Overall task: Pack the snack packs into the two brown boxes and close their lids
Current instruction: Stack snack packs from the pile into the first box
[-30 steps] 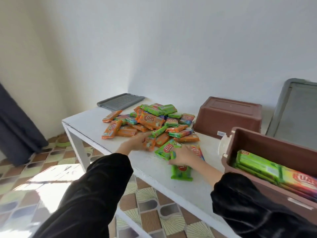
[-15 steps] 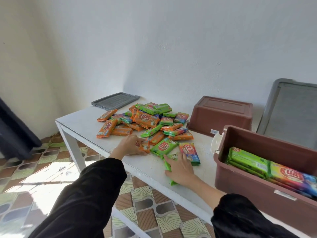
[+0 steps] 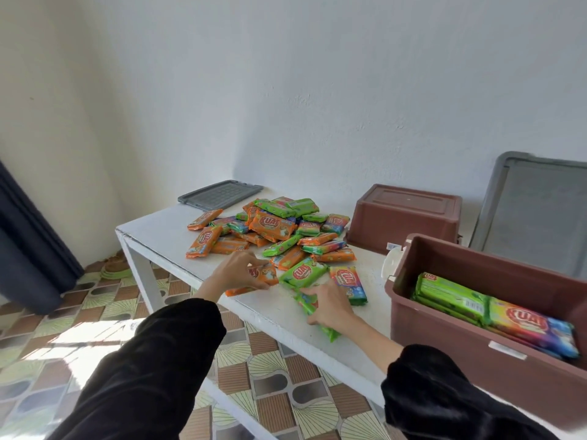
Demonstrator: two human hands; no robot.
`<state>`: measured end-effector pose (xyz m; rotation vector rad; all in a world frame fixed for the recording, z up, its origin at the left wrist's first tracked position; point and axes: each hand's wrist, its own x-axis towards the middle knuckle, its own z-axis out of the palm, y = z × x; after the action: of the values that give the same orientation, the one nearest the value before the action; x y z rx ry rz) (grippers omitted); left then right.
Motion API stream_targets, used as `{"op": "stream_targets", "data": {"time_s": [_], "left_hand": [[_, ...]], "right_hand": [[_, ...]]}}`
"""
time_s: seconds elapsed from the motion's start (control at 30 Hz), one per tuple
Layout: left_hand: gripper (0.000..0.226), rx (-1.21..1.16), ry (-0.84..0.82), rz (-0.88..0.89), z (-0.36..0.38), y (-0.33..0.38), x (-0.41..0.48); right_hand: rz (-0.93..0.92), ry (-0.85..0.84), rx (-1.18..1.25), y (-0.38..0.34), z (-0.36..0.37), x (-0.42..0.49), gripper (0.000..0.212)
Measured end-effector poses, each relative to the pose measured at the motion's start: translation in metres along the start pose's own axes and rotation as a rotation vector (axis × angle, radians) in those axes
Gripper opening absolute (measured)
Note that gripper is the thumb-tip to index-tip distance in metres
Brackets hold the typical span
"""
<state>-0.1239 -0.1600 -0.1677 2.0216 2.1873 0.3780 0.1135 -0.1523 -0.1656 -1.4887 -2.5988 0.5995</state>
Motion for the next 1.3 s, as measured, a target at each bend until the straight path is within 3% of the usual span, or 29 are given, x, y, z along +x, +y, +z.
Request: {"op": "stream_targets", "data": {"time_s": [0.37, 0.6, 0.73, 0.9, 1.13, 1.3], "left_hand": [[0.065, 0.014, 0.13, 0.312, -0.096, 0.11, 0.056], [0.064, 0.009, 0.125, 0.638, -0.093, 0.222, 0.072], [0.067, 0.085, 0.023, 0.802, -0.064, 0.286, 0.079], [0.068, 0.217, -0.137, 0.879, -0.014, 0.338, 0.083], [0.065, 0.24, -0.215, 0.88, 0.039, 0.35, 0.097], [0.056, 0.182, -0.231, 0.872, 0.048, 0.343, 0.104]], "right_hand": [[-0.093, 0.359, 0.105, 0.007, -0.141, -0.01, 0.071], [0.091, 0.312, -0.076, 0.101, -0.213, -0.064, 0.082], [0.166, 0.164, -0.212, 0.157, -0.216, -0.092, 0.09], [0.255, 0.112, -0.259, 0.202, -0.195, -0.112, 0.094], [0.295, 0.127, -0.29, 0.233, -0.149, -0.115, 0.09], [0.269, 0.173, -0.294, 0.244, -0.136, -0.107, 0.075]]}}
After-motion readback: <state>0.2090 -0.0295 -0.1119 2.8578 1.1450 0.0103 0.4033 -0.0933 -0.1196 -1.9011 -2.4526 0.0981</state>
